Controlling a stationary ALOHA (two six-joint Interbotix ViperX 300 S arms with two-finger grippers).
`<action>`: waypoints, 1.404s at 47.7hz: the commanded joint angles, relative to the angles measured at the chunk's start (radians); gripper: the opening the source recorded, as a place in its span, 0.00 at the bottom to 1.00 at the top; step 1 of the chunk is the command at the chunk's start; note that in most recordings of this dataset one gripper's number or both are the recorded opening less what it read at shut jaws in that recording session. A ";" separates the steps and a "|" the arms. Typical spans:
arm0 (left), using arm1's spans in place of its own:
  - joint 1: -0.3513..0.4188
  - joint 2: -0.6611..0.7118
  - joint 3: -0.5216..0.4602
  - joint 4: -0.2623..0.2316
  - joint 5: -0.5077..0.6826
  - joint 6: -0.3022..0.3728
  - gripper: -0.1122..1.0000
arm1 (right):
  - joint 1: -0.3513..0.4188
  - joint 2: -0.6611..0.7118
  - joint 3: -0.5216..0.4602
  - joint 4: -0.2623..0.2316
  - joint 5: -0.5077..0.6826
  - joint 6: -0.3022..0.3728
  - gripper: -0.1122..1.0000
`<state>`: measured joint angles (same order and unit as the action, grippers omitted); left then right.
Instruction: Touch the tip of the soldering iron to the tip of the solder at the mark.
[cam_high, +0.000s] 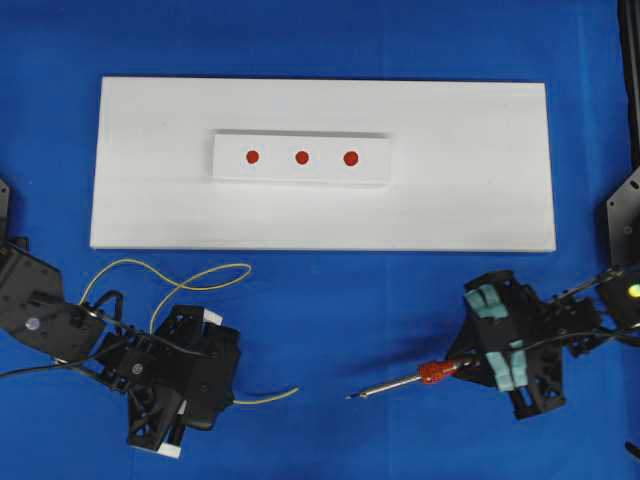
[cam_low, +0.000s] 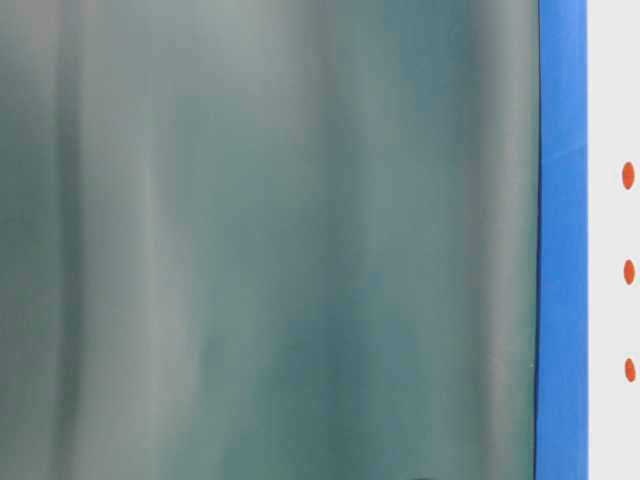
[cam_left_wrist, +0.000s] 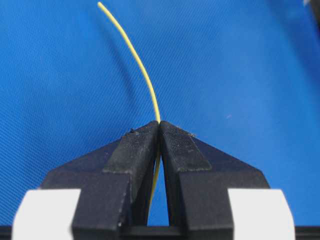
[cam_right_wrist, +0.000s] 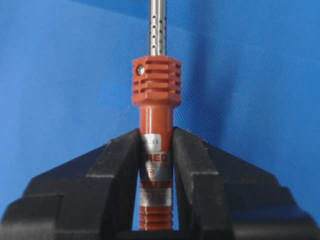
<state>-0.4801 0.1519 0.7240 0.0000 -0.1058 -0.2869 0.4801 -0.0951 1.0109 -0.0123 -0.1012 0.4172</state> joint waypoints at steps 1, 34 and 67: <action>0.003 -0.006 -0.015 0.002 -0.011 0.003 0.13 | 0.003 0.029 -0.025 0.002 -0.038 -0.003 0.16; 0.012 -0.051 -0.058 0.002 0.067 0.002 0.71 | -0.003 0.002 -0.072 -0.002 0.037 -0.014 0.83; 0.267 -0.546 0.002 0.009 0.370 0.229 0.70 | -0.313 -0.683 -0.172 -0.314 0.604 -0.011 0.84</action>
<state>-0.2516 -0.3283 0.7194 0.0061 0.2792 -0.0798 0.2163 -0.7118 0.8468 -0.3037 0.4847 0.4050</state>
